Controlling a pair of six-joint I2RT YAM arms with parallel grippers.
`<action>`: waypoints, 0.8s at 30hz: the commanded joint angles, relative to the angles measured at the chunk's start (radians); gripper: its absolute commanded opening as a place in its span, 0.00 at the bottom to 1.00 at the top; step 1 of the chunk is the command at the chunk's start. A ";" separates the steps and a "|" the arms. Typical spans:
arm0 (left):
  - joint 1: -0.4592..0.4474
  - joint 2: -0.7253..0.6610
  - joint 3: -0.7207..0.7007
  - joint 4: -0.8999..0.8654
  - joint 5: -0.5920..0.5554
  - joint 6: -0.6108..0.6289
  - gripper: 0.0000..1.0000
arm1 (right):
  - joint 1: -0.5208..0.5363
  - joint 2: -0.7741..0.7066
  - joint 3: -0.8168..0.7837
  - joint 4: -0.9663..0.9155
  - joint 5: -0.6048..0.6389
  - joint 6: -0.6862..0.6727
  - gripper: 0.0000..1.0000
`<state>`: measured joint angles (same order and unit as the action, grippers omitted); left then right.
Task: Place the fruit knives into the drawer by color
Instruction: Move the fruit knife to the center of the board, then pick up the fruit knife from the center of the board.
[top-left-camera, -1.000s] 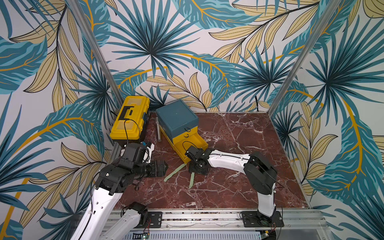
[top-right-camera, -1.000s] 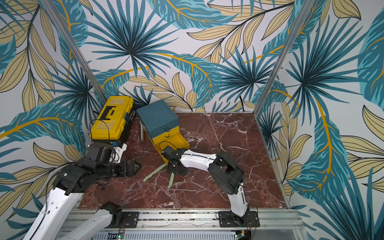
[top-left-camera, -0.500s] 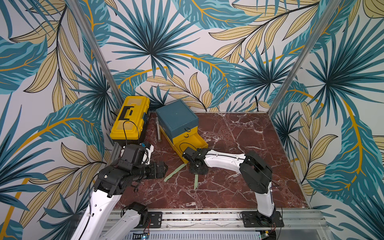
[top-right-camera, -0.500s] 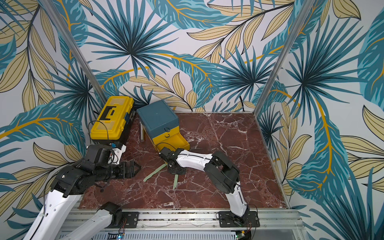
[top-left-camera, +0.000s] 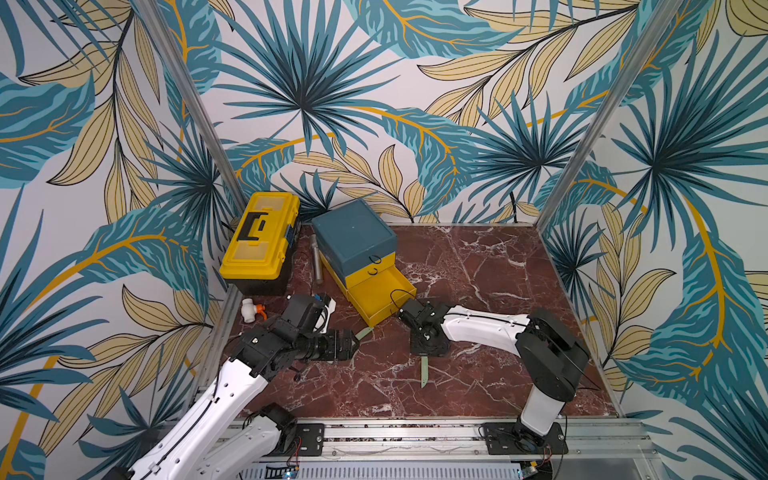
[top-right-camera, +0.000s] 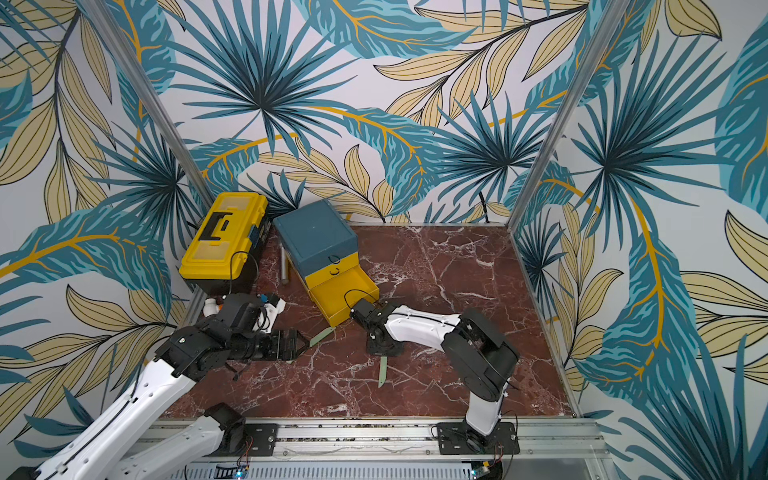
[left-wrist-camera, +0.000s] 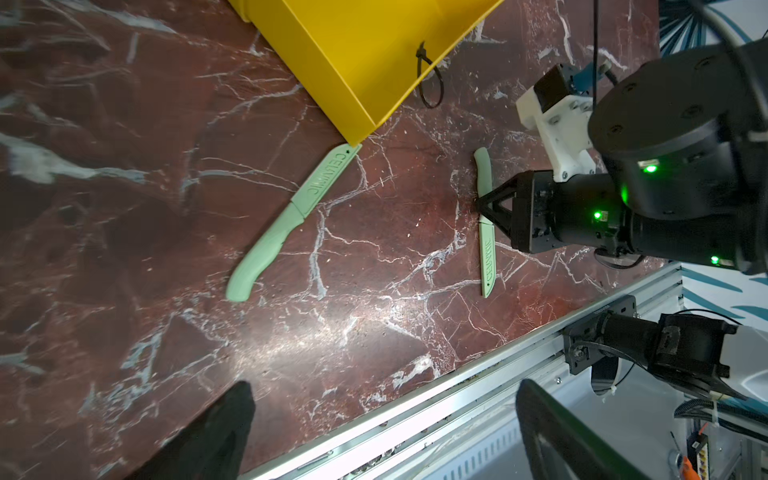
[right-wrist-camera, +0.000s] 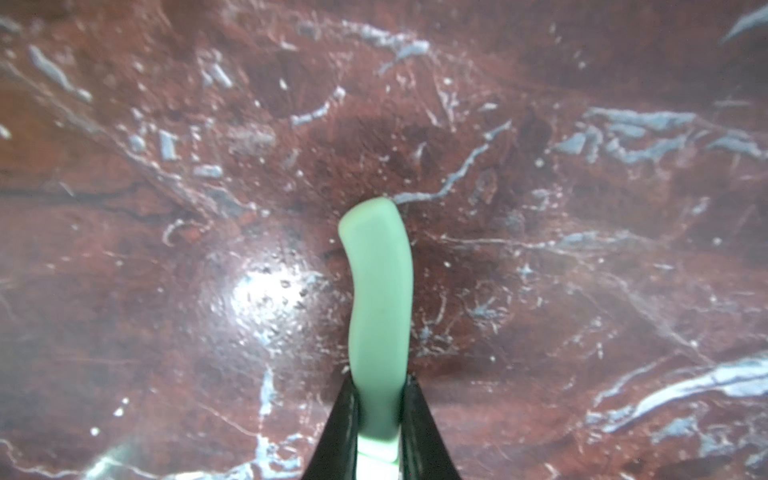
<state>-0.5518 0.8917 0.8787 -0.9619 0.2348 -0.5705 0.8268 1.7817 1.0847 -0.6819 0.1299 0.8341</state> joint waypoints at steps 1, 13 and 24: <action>-0.053 0.057 -0.012 0.166 -0.012 -0.030 1.00 | -0.006 -0.007 -0.031 -0.022 -0.040 -0.066 0.24; -0.114 0.128 -0.013 0.217 -0.035 -0.043 1.00 | -0.013 0.026 -0.020 -0.022 -0.073 -0.076 0.27; -0.114 0.131 -0.027 0.229 -0.034 -0.050 1.00 | -0.015 0.034 -0.025 -0.036 -0.070 -0.090 0.00</action>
<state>-0.6624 1.0317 0.8604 -0.7597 0.2131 -0.6174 0.8127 1.7805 1.0801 -0.6865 0.0799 0.7536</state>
